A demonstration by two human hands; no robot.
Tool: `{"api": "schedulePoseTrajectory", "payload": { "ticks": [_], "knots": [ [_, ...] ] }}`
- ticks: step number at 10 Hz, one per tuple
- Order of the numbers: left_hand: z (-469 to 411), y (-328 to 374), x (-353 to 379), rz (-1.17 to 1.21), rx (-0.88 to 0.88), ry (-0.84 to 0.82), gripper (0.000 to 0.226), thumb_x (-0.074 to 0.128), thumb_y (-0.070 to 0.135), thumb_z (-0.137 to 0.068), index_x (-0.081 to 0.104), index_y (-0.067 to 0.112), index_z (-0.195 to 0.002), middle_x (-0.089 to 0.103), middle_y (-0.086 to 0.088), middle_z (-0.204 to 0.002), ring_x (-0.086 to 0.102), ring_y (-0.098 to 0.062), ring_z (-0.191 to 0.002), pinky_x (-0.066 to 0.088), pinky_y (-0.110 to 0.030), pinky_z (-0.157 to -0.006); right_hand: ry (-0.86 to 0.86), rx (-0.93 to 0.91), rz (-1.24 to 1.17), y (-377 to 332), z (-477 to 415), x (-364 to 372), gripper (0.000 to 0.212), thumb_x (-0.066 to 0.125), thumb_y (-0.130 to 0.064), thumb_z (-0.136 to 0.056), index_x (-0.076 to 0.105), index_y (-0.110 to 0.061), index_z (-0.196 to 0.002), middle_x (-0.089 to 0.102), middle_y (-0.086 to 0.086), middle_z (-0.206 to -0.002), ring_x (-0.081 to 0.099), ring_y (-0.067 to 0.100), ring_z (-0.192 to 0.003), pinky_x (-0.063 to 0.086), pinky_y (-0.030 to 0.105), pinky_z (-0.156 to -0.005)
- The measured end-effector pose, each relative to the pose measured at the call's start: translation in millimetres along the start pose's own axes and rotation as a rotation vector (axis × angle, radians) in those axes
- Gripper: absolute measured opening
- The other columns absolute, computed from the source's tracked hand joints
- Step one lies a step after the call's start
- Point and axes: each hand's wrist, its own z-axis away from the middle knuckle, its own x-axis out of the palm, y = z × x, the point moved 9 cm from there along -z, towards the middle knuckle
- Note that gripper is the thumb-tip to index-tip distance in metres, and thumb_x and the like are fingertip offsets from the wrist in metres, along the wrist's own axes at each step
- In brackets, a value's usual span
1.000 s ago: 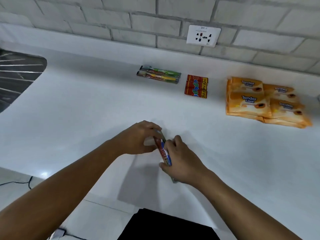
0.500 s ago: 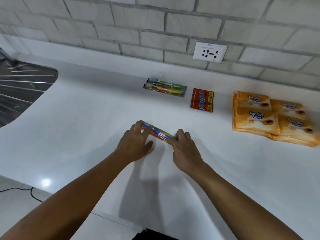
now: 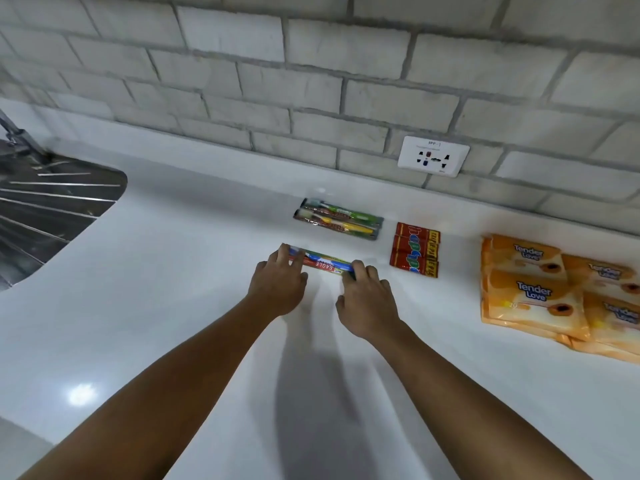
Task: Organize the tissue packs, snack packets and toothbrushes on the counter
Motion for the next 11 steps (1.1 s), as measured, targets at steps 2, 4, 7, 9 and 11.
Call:
{"api": "schedulePoseTrajectory", "payload": {
  "ticks": [2, 4, 7, 9, 11],
  "knots": [
    [-37, 1, -3, 0.035, -0.031, -0.037, 0.055, 0.032, 0.045, -0.107, 0.036, 0.022, -0.157, 0.039, -0.010, -0.151, 0.053, -0.029, -0.126, 0.049, -0.048, -0.103, -0.013, 0.046, -0.022, 22, -33, 0, 0.057, 0.056, -0.037, -0.098, 0.048, -0.012, -0.148, 0.037, 0.004, -0.157, 0.037, 0.026, -0.141, 0.046, 0.041, -0.107],
    [-63, 5, -7, 0.040, -0.048, -0.104, 0.055, 0.030, 0.045, -0.106, 0.038, 0.021, -0.155, 0.036, -0.011, -0.150, 0.050, -0.031, -0.128, 0.045, -0.051, -0.106, -0.084, 0.078, -0.039, 35, -56, 1, 0.060, 0.054, -0.042, -0.098, 0.043, -0.013, -0.150, 0.033, 0.004, -0.158, 0.034, 0.026, -0.145, 0.045, 0.047, -0.112],
    [-77, -2, 1, 0.037, -0.040, -0.125, 0.062, 0.029, 0.049, -0.105, 0.025, 0.023, -0.161, 0.015, -0.009, -0.170, 0.038, -0.034, -0.144, 0.035, -0.053, -0.116, -0.126, 0.076, -0.032, 35, -61, 4, 0.064, 0.052, -0.043, -0.100, 0.036, -0.013, -0.155, 0.025, 0.006, -0.163, 0.026, 0.030, -0.151, 0.037, 0.051, -0.117],
    [-60, 2, -11, 0.108, -0.009, -0.040, 0.064, 0.034, 0.053, -0.105, 0.025, 0.025, -0.162, 0.015, -0.008, -0.173, 0.033, -0.034, -0.151, 0.035, -0.053, -0.119, -0.089, 0.066, -0.043, 31, -42, 3, 0.073, 0.050, -0.044, -0.102, 0.023, -0.014, -0.161, 0.012, 0.008, -0.170, 0.014, 0.032, -0.156, 0.026, 0.050, -0.122],
    [-16, 22, -35, 0.126, 0.065, 0.061, 0.067, 0.041, 0.054, -0.104, 0.028, 0.025, -0.163, 0.020, -0.011, -0.171, 0.033, -0.034, -0.151, 0.034, -0.049, -0.119, -0.061, 0.107, -0.078, 31, -8, -13, 0.074, 0.048, -0.046, -0.103, 0.015, -0.019, -0.163, 0.001, 0.007, -0.172, 0.003, 0.032, -0.158, 0.018, 0.048, -0.125]
  ]
}}
